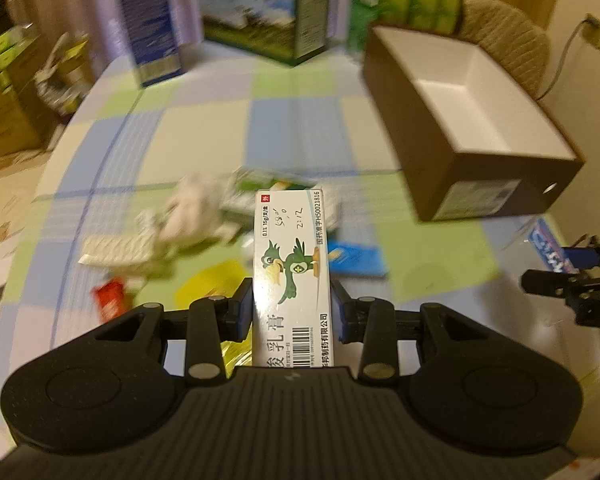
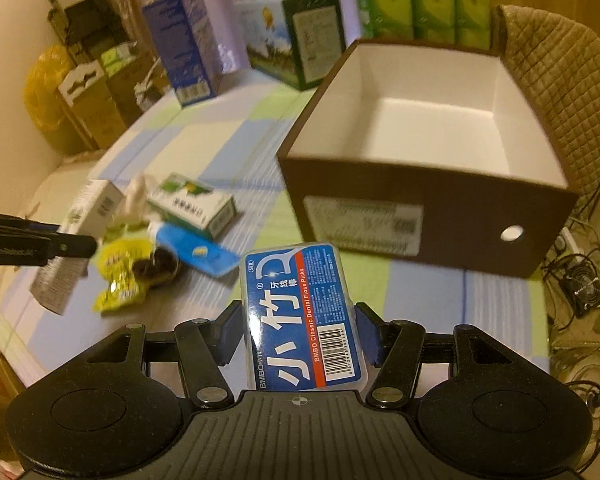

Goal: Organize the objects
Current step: 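Carry the toothpick case and ointment box with both tools into the cardboard box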

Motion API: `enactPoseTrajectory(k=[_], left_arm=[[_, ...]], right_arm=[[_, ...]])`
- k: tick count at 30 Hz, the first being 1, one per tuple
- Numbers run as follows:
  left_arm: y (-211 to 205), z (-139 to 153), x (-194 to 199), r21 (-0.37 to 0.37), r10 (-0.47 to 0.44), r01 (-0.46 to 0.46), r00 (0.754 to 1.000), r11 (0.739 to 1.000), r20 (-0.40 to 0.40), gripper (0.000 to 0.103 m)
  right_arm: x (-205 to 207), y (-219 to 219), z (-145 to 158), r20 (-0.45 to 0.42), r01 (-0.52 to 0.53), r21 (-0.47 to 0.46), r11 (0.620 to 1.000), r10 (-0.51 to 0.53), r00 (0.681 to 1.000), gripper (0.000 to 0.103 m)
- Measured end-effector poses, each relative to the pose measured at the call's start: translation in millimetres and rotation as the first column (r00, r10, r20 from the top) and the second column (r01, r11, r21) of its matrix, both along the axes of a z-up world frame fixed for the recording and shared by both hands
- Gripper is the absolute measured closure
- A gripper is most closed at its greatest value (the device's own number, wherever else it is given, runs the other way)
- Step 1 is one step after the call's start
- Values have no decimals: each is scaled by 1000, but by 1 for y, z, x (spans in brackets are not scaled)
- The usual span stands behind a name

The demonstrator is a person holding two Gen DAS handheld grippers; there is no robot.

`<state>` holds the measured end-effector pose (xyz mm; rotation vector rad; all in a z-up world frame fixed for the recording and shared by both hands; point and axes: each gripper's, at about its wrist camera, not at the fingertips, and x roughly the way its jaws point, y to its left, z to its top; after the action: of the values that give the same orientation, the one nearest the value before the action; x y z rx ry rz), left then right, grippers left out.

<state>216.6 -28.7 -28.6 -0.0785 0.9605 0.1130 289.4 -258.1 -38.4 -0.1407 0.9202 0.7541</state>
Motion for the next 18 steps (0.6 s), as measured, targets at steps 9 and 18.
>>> enactPoseTrajectory(k=[9,18], left_arm=[[-53,30,67,-34,-121,124,989,992,88,69],[-99,39,142,-52,-173,180,978,982,117,69]], right_arm=[[50,-26,45,34,82,117,990,-86,996,47],[124,-39,61,31,180,162,970,-187,982,47]])
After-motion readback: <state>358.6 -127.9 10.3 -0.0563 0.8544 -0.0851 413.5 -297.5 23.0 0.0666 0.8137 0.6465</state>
